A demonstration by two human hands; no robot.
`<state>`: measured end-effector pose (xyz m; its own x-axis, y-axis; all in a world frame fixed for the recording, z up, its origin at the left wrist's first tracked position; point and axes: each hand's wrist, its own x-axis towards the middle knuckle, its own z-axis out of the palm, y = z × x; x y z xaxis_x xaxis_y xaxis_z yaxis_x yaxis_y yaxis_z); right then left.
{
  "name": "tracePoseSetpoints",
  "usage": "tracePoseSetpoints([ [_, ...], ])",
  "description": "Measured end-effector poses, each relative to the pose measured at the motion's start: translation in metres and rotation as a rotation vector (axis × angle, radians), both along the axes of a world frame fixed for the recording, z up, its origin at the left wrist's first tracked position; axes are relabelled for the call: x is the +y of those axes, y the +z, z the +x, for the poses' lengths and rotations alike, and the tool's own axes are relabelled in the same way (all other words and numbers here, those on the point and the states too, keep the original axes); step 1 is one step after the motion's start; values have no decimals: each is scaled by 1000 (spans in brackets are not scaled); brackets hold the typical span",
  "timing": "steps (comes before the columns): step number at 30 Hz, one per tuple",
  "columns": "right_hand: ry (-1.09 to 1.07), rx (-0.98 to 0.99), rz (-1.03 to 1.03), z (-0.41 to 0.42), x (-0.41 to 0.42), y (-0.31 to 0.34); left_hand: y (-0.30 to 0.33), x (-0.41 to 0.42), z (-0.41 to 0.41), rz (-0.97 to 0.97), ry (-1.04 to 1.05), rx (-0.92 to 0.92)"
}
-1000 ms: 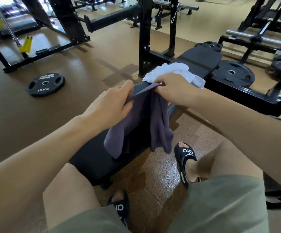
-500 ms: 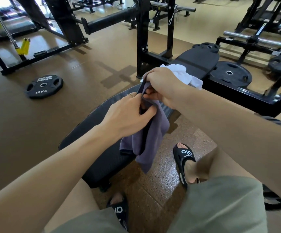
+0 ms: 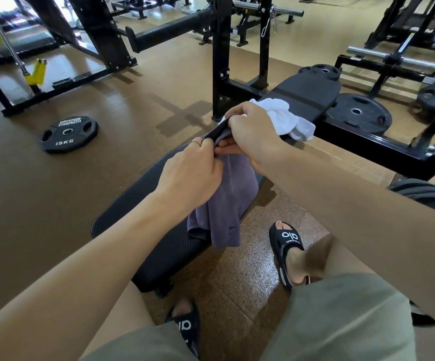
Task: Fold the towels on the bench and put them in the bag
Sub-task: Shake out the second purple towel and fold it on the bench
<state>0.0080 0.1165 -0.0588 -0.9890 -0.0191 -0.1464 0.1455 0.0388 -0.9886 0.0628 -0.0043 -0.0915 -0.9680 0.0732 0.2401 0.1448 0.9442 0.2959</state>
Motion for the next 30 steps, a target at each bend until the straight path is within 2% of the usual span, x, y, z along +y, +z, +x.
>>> tracePoseSetpoints([
  [5,-74,79,30,-4,12,0,-10,-21,-2,-256,18,16],
  [10,2,309,415,-9,35,-11,-29,-53,1,-451,-131,95],
  [17,-59,257,579,-28,62,-9,-35,-102,20,-746,-357,186],
  [23,-101,179,697,-43,74,-13,-17,-120,24,-689,-445,391],
  [25,-101,114,684,-47,78,-15,-9,-123,26,-682,-440,430],
  [30,10,-18,546,-48,82,-11,9,-133,23,-501,-323,398],
])
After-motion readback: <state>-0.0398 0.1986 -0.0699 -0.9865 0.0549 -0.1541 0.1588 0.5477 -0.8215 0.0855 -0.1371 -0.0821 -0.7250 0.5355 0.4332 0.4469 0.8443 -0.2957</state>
